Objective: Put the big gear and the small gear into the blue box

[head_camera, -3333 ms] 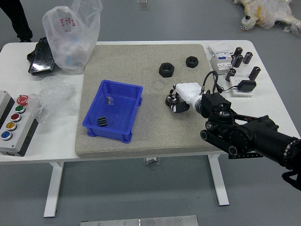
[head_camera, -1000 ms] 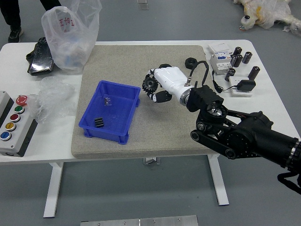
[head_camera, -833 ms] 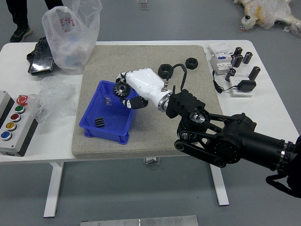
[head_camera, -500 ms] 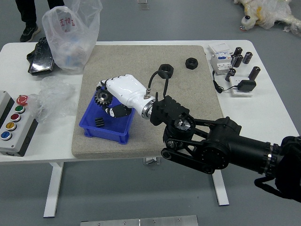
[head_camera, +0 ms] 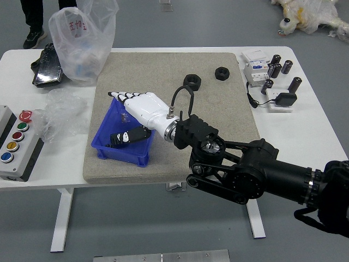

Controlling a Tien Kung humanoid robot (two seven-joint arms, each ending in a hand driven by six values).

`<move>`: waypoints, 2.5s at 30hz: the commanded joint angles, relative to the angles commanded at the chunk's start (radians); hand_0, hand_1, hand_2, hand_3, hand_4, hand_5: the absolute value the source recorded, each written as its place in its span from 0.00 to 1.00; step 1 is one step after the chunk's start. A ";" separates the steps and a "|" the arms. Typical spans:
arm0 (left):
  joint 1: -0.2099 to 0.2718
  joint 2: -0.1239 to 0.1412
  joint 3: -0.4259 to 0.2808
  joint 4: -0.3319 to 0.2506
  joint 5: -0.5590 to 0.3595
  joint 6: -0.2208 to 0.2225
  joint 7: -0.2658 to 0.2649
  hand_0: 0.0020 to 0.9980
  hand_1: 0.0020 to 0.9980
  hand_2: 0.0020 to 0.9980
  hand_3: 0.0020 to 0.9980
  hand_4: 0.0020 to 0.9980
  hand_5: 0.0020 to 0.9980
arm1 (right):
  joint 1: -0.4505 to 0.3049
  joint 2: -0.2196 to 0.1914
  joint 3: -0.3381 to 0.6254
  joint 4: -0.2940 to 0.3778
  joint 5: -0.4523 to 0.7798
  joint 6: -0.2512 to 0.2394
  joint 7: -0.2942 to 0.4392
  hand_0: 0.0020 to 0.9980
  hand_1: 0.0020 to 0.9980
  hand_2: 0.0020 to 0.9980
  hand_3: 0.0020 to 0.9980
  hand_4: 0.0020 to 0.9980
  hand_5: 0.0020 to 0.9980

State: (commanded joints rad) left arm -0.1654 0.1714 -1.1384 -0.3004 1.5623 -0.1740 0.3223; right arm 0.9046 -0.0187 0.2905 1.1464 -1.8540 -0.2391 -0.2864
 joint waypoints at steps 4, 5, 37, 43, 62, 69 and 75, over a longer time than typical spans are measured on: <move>-0.001 -0.002 0.000 0.000 -0.001 0.001 0.000 0.75 0.67 0.61 0.76 0.69 0.74 | -0.013 -0.016 0.041 0.044 0.032 -0.033 0.020 0.58 0.88 0.98 1.00 0.99 0.59; -0.001 -0.002 0.001 0.000 -0.002 0.001 0.000 0.75 0.67 0.61 0.76 0.69 0.74 | -0.016 -0.024 0.058 0.061 0.050 -0.041 0.029 0.58 0.88 0.98 1.00 0.99 0.59; -0.021 0.006 0.254 0.041 -0.261 0.061 -0.132 0.75 0.67 0.62 0.76 0.69 0.73 | -0.653 -0.419 0.888 0.302 1.038 0.104 0.534 0.55 0.73 0.76 0.76 0.90 0.58; -0.042 0.004 0.317 0.040 -0.299 0.056 -0.137 0.75 0.67 0.62 0.76 0.70 0.72 | -0.709 -0.400 0.951 0.287 1.183 0.125 0.570 0.53 0.67 0.70 0.71 0.88 0.57; -0.043 0.007 0.369 0.038 -0.330 0.057 -0.135 0.75 0.68 0.60 0.68 0.62 0.49 | -0.727 -0.365 0.975 0.273 1.329 0.177 0.574 0.52 0.62 0.67 0.68 0.86 0.57; -0.043 0.007 0.373 0.039 -0.333 0.060 -0.138 0.75 0.68 0.61 0.68 0.63 0.48 | -0.718 -0.358 0.955 0.284 1.304 0.181 0.563 0.52 0.63 0.68 0.69 0.84 0.57; -0.042 0.005 0.363 0.039 -0.321 0.059 -0.133 0.75 0.68 0.61 0.68 0.63 0.48 | -0.708 -0.355 0.945 0.288 1.277 0.177 0.558 0.52 0.63 0.69 0.69 0.83 0.55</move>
State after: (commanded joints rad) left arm -0.2078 0.1763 -0.7759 -0.2618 1.2410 -0.1152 0.1891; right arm 0.1962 -0.3735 1.2357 1.4339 -0.5766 -0.0619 0.2712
